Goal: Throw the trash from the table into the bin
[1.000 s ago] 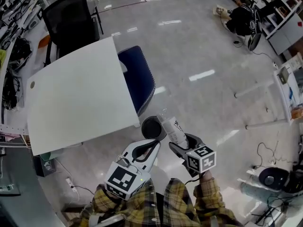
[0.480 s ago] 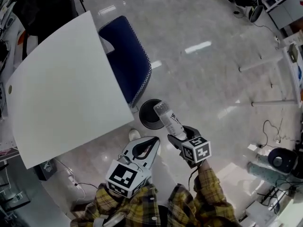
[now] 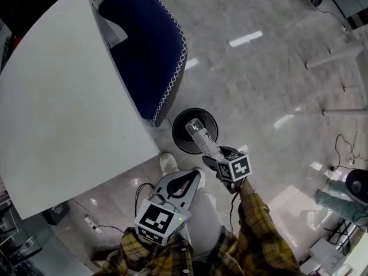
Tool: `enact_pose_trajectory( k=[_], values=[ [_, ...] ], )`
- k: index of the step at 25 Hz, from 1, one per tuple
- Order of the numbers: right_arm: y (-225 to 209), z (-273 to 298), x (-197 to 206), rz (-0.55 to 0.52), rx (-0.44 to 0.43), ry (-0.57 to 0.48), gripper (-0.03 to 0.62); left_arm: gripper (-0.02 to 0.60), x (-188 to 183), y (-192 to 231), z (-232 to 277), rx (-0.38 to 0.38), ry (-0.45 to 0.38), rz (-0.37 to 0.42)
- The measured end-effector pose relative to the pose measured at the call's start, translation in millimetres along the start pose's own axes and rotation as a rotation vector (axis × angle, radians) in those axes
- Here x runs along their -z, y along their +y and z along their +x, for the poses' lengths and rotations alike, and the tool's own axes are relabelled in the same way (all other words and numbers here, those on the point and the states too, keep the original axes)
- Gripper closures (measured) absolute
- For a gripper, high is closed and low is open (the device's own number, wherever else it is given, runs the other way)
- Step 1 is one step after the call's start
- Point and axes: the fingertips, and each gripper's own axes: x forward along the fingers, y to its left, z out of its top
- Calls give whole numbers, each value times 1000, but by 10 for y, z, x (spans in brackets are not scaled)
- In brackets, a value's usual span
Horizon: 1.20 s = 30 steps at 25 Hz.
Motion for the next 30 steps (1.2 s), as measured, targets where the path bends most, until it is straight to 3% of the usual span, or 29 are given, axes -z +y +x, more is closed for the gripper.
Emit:
enact_pose_trajectory(
  k=[7,15,23,30],
  values=[
    [-352,933,69,45,-11,68,284,572,600,550,440,-16,53,-39],
    [-705,1516,78,36,53,61,284,572,1022,827,848,-7,106,-63],
    [-646,1285,0,122,50,-22,283,572,1022,625,808,17,159,-75],
    [-324,616,13,164,59,-54,283,572,652,252,411,4,184,-100]
  ],
)
